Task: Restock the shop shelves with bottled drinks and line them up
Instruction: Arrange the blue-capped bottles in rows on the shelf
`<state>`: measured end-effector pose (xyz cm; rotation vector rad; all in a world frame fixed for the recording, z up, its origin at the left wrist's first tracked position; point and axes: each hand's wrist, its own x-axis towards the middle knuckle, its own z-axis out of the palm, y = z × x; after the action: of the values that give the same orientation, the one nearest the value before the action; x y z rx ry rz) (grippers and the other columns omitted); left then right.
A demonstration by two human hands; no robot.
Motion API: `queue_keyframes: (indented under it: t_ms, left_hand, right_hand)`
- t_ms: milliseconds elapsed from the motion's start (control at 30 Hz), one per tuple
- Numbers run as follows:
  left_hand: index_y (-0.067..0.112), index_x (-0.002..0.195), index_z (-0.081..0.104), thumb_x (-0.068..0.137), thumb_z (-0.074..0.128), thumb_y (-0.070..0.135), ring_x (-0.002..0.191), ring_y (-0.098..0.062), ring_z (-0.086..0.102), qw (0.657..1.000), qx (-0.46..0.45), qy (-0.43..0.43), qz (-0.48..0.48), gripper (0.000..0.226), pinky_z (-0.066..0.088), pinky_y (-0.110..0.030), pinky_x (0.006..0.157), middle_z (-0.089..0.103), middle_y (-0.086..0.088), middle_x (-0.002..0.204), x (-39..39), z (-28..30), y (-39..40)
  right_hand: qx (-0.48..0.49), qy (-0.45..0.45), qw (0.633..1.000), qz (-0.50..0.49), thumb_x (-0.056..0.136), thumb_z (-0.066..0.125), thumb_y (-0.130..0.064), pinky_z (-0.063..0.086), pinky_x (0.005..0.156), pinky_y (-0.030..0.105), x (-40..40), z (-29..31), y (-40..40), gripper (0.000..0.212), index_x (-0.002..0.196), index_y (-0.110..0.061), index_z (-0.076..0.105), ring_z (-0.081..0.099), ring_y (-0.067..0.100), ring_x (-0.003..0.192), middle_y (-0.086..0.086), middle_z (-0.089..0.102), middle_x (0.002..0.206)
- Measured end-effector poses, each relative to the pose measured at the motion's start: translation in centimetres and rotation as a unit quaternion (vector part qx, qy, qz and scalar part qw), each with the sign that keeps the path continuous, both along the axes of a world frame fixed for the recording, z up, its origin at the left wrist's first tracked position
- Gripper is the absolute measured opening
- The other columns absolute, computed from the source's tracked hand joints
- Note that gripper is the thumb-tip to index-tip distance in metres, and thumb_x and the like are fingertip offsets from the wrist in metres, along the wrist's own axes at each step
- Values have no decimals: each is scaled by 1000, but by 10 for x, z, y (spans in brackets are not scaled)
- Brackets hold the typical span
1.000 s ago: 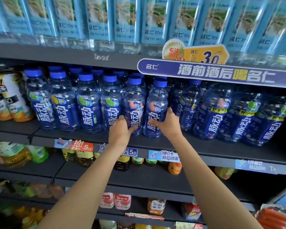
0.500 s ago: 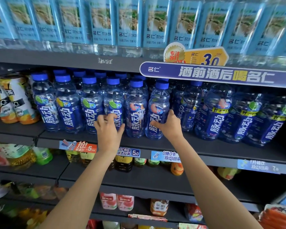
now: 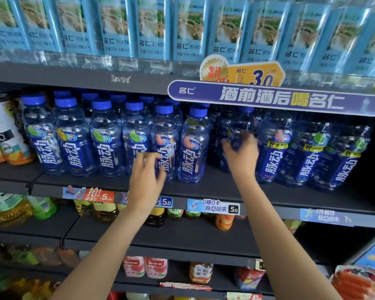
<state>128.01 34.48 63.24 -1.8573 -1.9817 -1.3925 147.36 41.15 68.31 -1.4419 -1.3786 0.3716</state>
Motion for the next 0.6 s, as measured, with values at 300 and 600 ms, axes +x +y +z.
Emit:
queue_keyframes:
  t_ms: [300, 600]
  left_hand:
    - [19, 135, 45, 90, 54, 13, 119, -16, 39, 989, -47, 81, -115, 46, 39, -25, 91, 39, -2, 129, 29, -9, 12]
    - [15, 134, 45, 89, 52, 9, 113, -16, 50, 990, -17, 62, -127, 46, 42, -25, 86, 44, -3, 128, 25, -3, -4]
  right_hand:
    - [-64, -149, 965, -206, 86, 65, -29, 32, 101, 40, -12, -10, 44, 82, 144, -3, 14, 28, 34, 130, 22, 22, 144]
    - [28, -46, 990, -127, 78, 73, -13, 39, 97, 37, -7, -7, 33, 59, 122, 2, 37, 41, 37, 118, 20, 30, 133]
